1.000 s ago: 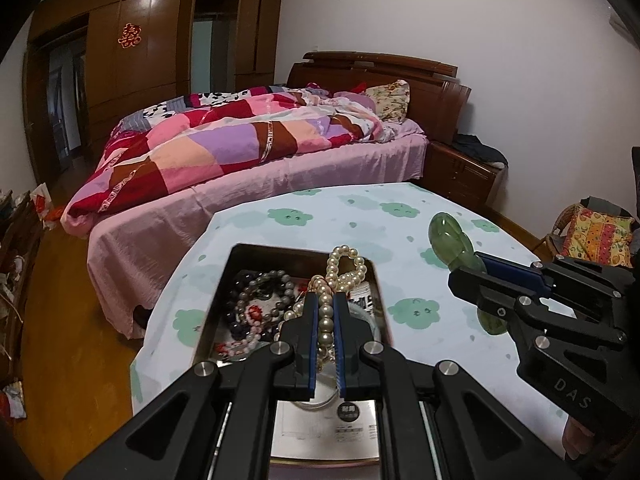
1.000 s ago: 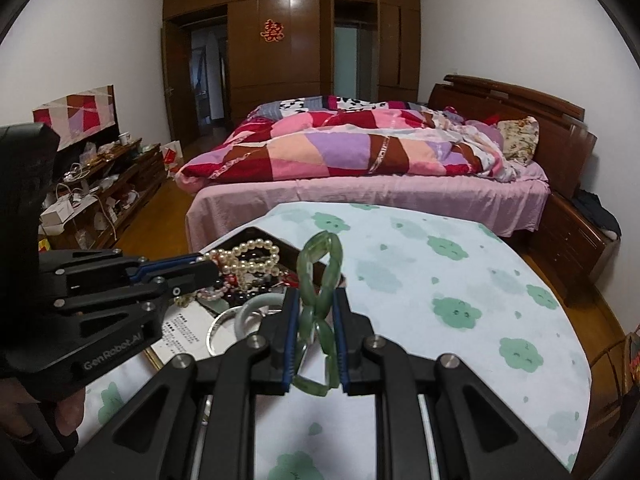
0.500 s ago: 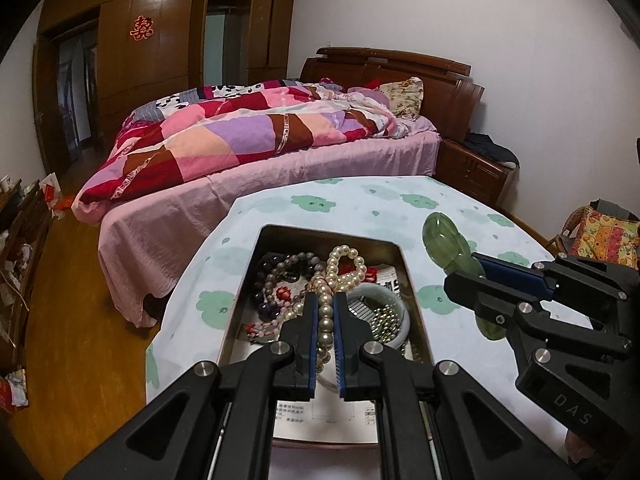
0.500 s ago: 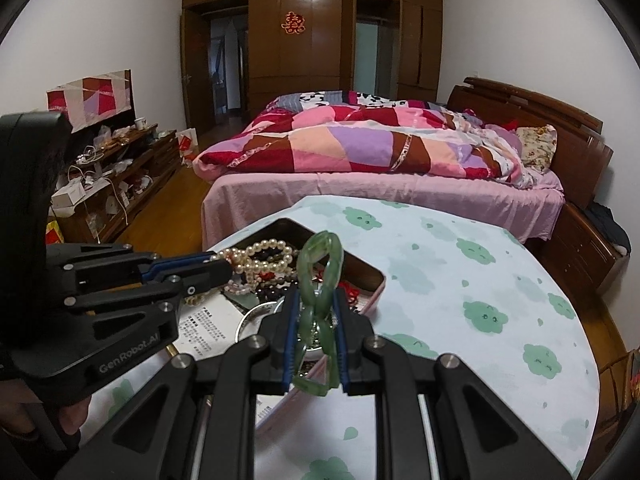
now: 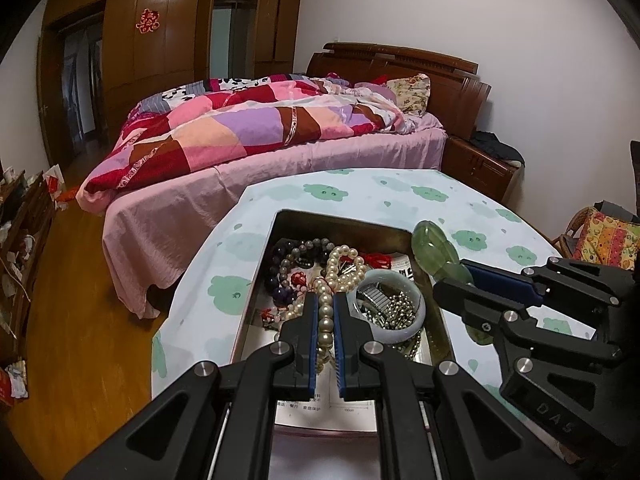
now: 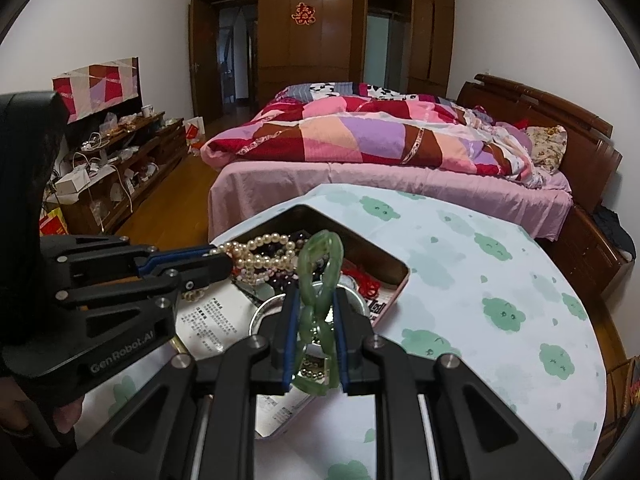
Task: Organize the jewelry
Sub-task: 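Lower the pearls and green bracelet into the tin and open both grippers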
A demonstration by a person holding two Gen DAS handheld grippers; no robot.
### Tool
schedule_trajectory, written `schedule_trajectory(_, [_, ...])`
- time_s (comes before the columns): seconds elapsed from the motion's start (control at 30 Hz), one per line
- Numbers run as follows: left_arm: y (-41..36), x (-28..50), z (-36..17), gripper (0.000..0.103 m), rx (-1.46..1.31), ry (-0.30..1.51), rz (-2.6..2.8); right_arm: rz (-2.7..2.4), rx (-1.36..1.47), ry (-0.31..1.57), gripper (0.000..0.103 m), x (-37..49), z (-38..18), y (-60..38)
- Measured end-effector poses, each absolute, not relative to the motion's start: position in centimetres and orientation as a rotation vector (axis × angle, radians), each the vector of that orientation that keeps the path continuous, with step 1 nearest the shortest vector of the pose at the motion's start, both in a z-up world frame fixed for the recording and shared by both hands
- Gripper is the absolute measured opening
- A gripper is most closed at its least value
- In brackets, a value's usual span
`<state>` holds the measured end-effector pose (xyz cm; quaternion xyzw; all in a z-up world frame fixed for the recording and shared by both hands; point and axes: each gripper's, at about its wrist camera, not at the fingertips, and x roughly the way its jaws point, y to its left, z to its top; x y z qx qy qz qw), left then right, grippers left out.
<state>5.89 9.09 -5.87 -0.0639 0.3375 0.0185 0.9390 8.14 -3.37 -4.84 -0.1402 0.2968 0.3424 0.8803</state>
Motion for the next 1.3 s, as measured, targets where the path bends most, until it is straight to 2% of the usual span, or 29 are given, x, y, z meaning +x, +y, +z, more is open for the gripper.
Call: schedule_trajectory(1.3, [9.1,6.5,-8.1,0.006,-0.142,0.750,0.003,0.654,-0.336,0.685,0.019,8.1,-7.3,-1.9])
